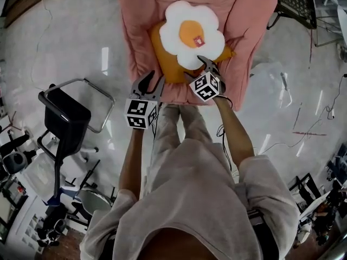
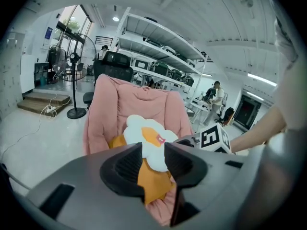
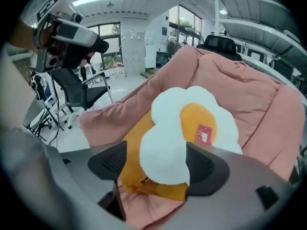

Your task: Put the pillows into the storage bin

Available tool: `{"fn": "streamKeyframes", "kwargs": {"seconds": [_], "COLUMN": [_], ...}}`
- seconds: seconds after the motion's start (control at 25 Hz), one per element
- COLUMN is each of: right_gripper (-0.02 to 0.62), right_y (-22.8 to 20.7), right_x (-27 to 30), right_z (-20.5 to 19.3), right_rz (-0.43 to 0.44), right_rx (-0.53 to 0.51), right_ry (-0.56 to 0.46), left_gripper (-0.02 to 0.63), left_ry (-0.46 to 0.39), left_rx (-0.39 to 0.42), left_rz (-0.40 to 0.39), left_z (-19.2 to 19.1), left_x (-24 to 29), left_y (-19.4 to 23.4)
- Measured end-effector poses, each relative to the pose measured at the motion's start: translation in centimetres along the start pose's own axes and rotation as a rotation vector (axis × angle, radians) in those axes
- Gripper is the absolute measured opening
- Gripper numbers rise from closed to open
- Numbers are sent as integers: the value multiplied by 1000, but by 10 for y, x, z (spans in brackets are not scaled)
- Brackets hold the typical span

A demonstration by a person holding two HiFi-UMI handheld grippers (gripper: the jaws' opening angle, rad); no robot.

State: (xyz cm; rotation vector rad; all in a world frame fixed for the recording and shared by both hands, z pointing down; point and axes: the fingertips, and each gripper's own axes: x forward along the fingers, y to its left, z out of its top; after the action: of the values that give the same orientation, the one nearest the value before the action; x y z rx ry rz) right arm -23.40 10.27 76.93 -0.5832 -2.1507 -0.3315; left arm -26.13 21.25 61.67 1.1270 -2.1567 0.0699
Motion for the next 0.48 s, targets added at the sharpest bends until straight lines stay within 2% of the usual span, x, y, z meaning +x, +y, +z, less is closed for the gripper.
{"fn": "streamKeyframes", "kwargs": {"seconds": [0.28, 0.36, 0.48], "right_gripper": [422, 420, 397], "right_y": [-2, -9, -12], "right_x": [47, 57, 65], "right_z": [-15, -19, -21], "right_rz": [38, 34, 49], "right_rx": [-335, -357, -335], "right_ry": [152, 190, 216], "left_gripper": [141, 141, 141], "left_ry": [3, 6, 11], "left_rx": [-20, -22, -22], "left_rz": [21, 24, 29], "left_z": [-11, -12, -12], "left_x": [9, 13, 15], "left_y": [10, 9, 8]}}
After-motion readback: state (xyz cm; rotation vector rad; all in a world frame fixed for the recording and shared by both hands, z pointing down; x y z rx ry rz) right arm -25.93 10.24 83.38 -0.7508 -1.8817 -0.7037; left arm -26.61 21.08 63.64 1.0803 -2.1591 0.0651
